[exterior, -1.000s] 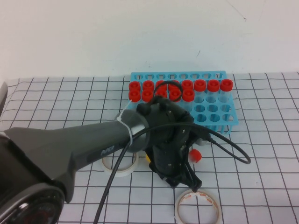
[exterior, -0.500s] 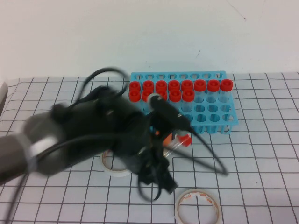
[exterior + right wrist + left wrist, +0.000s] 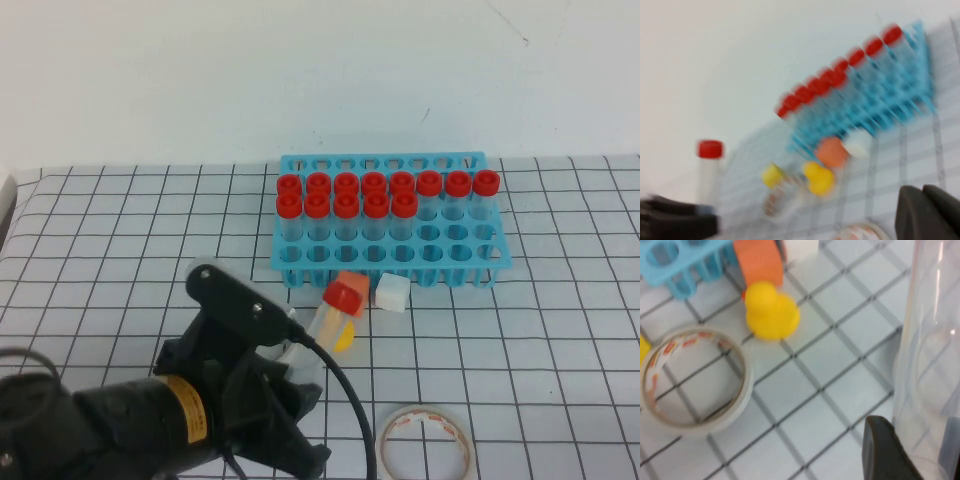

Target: Place the test tubes

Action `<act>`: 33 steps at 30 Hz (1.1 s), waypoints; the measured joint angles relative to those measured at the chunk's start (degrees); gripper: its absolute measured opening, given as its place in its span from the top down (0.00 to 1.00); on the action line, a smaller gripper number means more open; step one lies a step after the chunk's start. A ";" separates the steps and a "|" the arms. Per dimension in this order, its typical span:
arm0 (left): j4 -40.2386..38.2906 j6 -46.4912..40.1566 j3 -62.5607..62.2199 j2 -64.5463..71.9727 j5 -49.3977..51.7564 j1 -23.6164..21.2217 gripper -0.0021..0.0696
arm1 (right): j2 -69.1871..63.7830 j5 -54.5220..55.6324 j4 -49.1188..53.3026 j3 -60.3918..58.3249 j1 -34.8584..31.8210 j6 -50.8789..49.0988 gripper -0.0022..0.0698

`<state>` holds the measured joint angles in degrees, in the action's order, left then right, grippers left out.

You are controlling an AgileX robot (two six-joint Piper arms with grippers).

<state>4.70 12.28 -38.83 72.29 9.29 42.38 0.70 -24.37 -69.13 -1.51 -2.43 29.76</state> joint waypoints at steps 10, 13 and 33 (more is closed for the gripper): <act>0.27 4.72 4.90 3.08 -36.32 0.00 0.67 | -8.11 -6.48 -18.28 5.97 0.00 27.47 0.97; 1.62 4.72 4.90 6.36 -45.61 0.00 0.67 | -14.64 -8.21 -18.94 11.11 0.00 34.35 0.97; 9.79 13.69 4.90 26.46 -73.77 0.00 0.67 | -58.11 -34.01 -27.21 33.92 0.28 75.52 0.23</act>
<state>14.48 25.97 -33.93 98.75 -64.48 42.38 -57.41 -58.38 -96.34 32.40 -2.15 105.28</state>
